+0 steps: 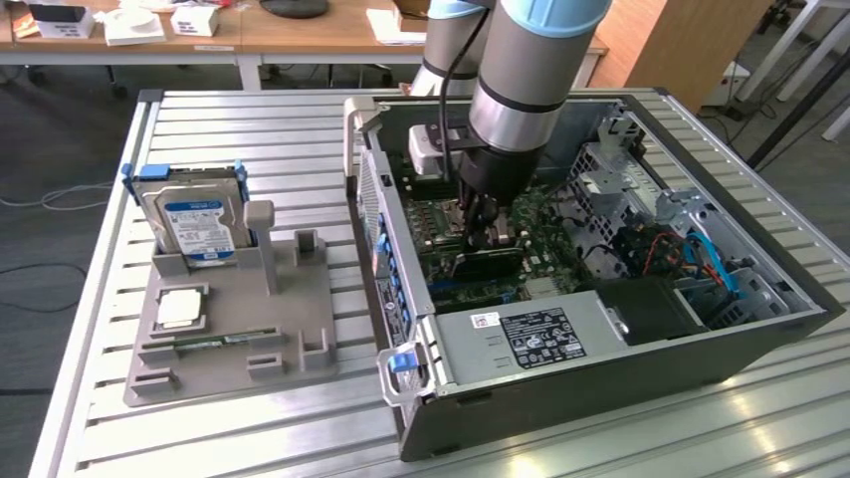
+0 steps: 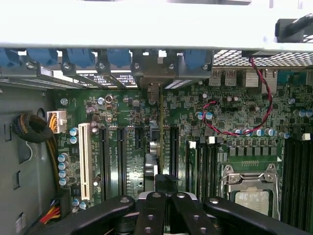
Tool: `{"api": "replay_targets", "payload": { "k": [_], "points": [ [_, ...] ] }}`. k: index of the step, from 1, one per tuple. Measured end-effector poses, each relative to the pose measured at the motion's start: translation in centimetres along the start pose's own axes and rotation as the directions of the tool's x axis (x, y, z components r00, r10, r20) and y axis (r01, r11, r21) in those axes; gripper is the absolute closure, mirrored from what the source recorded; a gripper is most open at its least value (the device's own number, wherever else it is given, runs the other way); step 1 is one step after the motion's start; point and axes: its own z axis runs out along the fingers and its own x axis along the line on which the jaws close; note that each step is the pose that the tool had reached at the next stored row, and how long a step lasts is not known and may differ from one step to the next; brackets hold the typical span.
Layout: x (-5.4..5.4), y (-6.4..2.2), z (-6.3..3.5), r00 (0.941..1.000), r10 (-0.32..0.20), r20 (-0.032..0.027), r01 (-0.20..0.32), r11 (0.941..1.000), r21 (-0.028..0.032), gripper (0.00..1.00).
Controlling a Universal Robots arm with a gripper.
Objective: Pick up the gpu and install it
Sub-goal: 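Press down on the gpu until it lock into place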
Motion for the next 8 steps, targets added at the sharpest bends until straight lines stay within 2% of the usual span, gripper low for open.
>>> {"api": "replay_targets", "payload": {
  "k": [2,4,8],
  "points": [
    [0.0,0.00,-0.30,1.0000,0.000,0.0024,0.000,1.0000,0.0011,0.89],
    [-0.1,-0.01,-1.02,1.0000,0.000,0.0000,0.000,1.0000,0.0000,0.89],
    [-0.1,-0.05,-2.06,1.0000,0.000,0.0000,0.000,1.0000,0.0000,0.89]
  ]
}}
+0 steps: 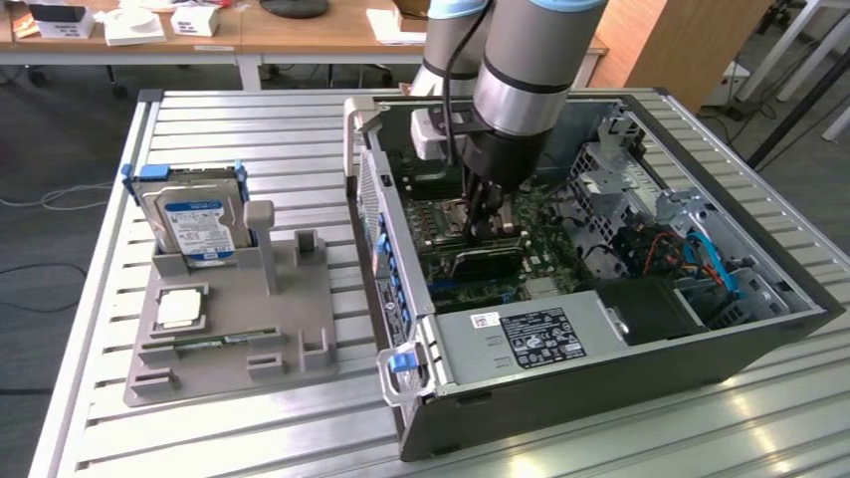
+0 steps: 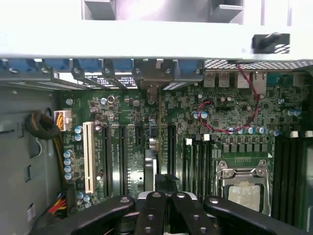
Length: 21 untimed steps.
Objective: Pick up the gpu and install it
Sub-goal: 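Press down on the gpu until it lock into place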
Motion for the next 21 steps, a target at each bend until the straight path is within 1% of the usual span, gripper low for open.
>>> {"api": "replay_targets", "payload": {
  "k": [7,15,19,21],
  "points": [
    [-0.1,-0.03,-1.63,1.0000,0.000,0.0000,0.000,1.0000,0.0000,0.89],
    [-0.2,-0.07,-3.93,1.0000,0.000,0.0001,0.000,1.0000,0.0000,0.89],
    [-0.3,-0.08,-4.73,1.0000,0.000,-0.0001,0.000,1.0000,0.0000,0.89],
    [-0.3,-0.09,-4.87,1.0000,0.000,0.0002,0.000,1.0000,0.0000,0.89]
  ]
}}
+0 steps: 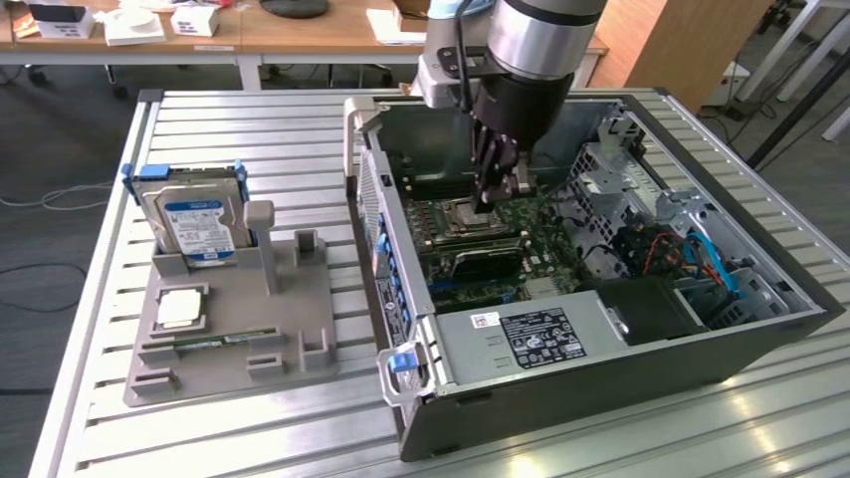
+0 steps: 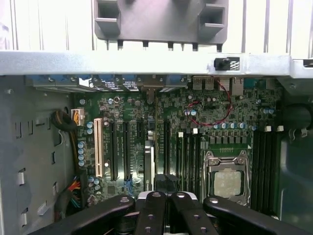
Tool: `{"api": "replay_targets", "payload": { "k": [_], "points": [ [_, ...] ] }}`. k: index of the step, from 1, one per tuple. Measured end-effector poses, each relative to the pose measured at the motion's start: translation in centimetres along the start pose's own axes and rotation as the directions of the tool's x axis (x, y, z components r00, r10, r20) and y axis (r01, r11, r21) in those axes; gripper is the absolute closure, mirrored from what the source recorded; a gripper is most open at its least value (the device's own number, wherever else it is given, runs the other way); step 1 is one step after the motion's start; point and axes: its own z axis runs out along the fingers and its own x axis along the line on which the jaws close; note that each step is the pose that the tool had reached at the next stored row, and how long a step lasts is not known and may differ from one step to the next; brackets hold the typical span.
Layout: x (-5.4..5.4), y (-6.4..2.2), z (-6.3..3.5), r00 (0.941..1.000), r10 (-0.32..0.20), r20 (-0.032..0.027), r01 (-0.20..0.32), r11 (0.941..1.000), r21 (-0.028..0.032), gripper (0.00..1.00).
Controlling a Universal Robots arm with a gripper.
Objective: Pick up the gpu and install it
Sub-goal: 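Press down on the gpu until it lock into place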
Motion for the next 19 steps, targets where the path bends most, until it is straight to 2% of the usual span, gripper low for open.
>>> {"api": "replay_targets", "payload": {
  "k": [7,12,19],
  "points": [
    [0.00,-0.03,-0.02,1.0000,0.000,-0.0003,0.000,1.0000,-0.0001,0.89],
    [-0.02,-0.72,0.00,1.0000,0.000,-0.0003,0.000,1.0000,-0.0042,0.89],
    [-0.02,-0.90,0.00,1.0000,0.000,-0.0003,0.000,1.0000,-0.0045,0.89]
  ]
}}
